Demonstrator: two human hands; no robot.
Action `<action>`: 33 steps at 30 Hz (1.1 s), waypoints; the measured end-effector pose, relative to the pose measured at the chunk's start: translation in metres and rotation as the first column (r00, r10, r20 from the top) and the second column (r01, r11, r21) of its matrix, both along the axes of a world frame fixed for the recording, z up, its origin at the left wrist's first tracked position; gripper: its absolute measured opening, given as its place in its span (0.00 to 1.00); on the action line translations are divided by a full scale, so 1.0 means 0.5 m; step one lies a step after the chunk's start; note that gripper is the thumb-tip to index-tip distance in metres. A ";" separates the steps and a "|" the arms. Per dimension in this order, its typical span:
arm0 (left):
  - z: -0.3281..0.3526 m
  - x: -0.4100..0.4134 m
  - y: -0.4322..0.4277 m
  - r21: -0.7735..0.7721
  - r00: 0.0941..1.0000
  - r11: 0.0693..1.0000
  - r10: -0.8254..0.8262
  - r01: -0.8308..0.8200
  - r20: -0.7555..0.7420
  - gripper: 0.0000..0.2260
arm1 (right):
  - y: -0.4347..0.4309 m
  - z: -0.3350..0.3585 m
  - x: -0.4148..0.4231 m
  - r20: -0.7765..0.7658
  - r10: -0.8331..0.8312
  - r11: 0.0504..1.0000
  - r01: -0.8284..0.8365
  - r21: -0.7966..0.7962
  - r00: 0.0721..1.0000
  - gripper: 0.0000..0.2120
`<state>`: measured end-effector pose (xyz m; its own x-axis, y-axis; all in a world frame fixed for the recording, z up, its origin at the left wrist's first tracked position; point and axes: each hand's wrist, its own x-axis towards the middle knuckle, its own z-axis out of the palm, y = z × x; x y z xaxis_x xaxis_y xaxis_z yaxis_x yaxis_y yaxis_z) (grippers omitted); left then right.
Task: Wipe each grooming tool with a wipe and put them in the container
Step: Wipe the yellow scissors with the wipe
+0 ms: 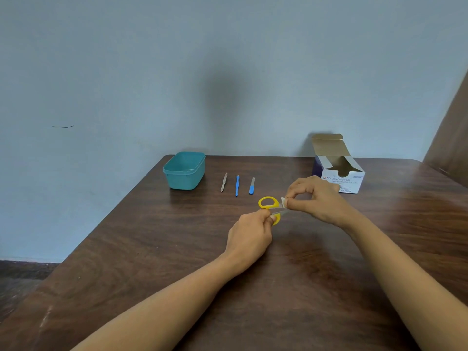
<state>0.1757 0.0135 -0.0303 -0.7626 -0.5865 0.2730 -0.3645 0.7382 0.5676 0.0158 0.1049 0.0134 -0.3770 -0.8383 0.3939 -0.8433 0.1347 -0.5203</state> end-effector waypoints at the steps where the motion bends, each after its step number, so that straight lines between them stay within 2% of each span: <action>1: 0.000 -0.001 0.000 0.000 1.000 1.000 0.001 -0.001 0.004 0.13 | 0.003 0.002 -0.001 -0.020 -0.006 1.000 0.006 0.014 1.000 0.07; 6: -0.002 -0.002 -0.003 -0.015 0.999 1.000 0.001 -0.001 0.038 0.13 | 0.012 0.010 -0.003 -0.016 0.017 0.998 -0.016 0.053 1.000 0.09; 10: -0.001 -0.001 -0.002 -0.035 0.998 0.999 -0.006 0.008 0.066 0.13 | -0.003 0.002 0.020 0.090 0.021 0.999 -0.025 0.036 0.996 0.04; 13: -0.002 -0.002 -0.005 -0.020 0.998 1.000 -0.005 0.006 0.067 0.13 | -0.016 -0.010 0.030 0.191 -0.003 1.000 0.008 -0.025 0.982 0.11; 17: -0.001 -0.001 -0.002 -0.065 0.997 0.998 -0.014 0.020 0.080 0.13 | -0.029 -0.018 0.035 0.258 -0.012 0.997 0.031 -0.073 0.966 0.13; 20: -0.001 -0.001 0.005 -0.115 0.995 0.993 -0.022 0.033 0.094 0.14 | -0.031 -0.004 0.048 0.154 -0.022 0.996 0.034 -0.079 0.988 0.06; 22: 0.000 -0.001 0.005 -0.118 0.996 0.992 -0.023 0.033 0.084 0.14 | -0.029 0.003 0.052 -0.028 -0.053 0.998 0.052 -0.021 0.998 0.09; 24: 0.002 -0.001 0.005 -0.115 0.997 0.993 -0.027 0.036 0.077 0.14 | -0.029 0.008 0.058 -0.249 -0.095 0.993 0.110 0.049 0.964 0.08; 26: 0.002 -0.002 0.006 -0.098 0.998 0.994 -0.032 0.038 0.061 0.13 | -0.034 0.003 0.059 -0.334 -0.137 0.984 0.167 0.064 0.933 0.08; 27: 0.001 -0.003 0.005 -0.089 0.999 0.995 -0.032 0.035 0.044 0.12 | -0.036 0.002 0.061 -0.297 -0.165 0.982 0.186 0.043 0.940 0.09; 28: -0.001 -0.003 0.004 -0.078 0.999 0.996 -0.030 0.032 0.025 0.12 | -0.035 0.005 0.061 -0.197 -0.203 0.978 0.208 0.007 0.959 0.11; 30: -0.004 -0.003 0.000 -0.043 0.999 0.999 -0.022 0.021 -0.023 0.12 | -0.027 0.016 0.051 0.091 -0.226 0.968 0.234 -0.087 0.970 0.14; 31: -0.005 -0.003 -0.004 -0.017 0.998 1.000 -0.014 0.013 -0.054 0.13 | -0.021 0.021 0.040 0.278 -0.183 0.962 0.230 -0.145 0.943 0.13; 33: -0.004 -0.004 -0.010 0.040 0.993 0.999 0.007 -0.002 -0.119 0.14 | -0.011 0.023 0.018 0.590 -0.030 0.945 0.216 -0.247 0.807 0.10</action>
